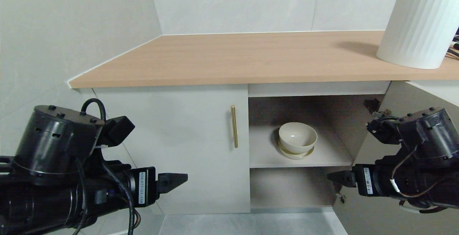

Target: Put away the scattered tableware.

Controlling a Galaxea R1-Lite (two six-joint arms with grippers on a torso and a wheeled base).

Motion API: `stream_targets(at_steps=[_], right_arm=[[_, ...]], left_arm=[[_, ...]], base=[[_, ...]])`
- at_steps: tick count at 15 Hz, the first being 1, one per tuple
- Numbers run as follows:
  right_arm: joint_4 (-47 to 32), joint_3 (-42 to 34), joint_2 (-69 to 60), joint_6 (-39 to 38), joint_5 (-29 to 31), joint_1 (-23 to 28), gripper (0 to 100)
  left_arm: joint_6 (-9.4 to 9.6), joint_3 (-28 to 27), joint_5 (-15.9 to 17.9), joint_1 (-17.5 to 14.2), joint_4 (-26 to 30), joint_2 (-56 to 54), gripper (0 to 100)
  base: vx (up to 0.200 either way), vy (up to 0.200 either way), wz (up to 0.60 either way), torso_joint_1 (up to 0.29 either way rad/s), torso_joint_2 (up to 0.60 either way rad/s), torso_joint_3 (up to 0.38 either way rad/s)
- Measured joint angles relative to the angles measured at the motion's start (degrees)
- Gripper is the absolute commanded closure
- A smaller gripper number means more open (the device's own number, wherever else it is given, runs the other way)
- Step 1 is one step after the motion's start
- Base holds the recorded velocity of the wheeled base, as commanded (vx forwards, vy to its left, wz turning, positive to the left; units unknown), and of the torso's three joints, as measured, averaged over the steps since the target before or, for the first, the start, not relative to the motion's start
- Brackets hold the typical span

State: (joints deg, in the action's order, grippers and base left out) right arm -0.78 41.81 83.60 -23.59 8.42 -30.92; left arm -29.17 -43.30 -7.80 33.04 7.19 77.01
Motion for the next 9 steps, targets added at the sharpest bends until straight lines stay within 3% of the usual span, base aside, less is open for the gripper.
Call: stream_targets(at_steps=[9], right_arm=[[-1.7, -0.1, -0.6, 0.2, 0.1, -0.2, 0]], left_arm=[[0.02, 0.2, 0.1, 0.0, 0.0, 0.4, 0]], base=[[-0.2, 0.0, 0.0, -0.001, 0.0, 0.001]])
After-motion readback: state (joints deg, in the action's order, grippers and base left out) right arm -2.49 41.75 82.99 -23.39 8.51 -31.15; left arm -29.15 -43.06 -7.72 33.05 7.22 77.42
